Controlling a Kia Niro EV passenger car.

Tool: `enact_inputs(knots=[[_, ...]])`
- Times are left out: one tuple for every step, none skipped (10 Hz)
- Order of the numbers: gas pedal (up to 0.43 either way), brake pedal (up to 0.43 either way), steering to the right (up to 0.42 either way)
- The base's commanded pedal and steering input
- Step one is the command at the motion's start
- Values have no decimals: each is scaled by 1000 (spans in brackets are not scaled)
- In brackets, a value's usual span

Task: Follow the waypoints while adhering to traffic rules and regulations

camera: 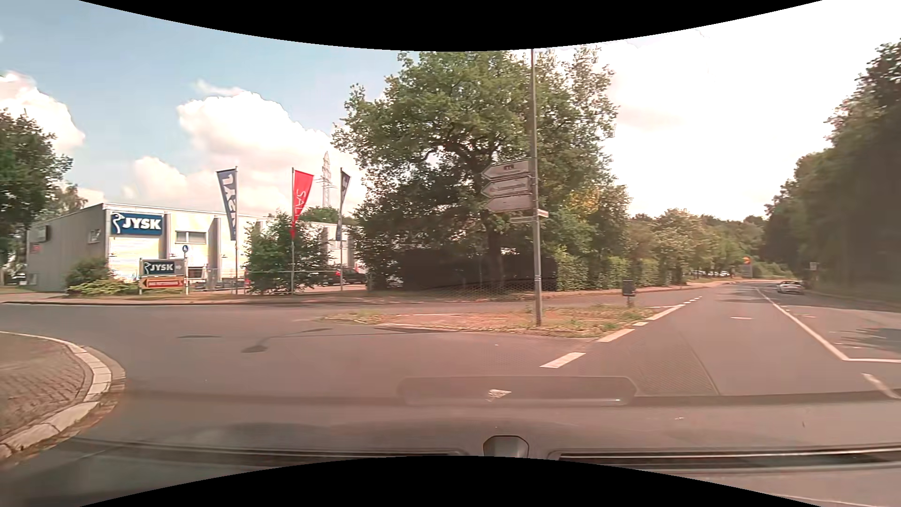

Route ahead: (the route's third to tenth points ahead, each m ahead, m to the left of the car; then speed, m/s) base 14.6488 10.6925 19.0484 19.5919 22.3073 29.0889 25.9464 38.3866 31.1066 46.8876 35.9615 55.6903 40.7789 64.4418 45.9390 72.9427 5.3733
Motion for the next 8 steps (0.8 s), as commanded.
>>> enact_inputs(knots=[[110, 0, -392], [110, 0, -391], [110, 0, -390], [118, 0, -391], [130, 0, -391], [130, 0, -392], [138, 0, -392], [157, 0, -392]])
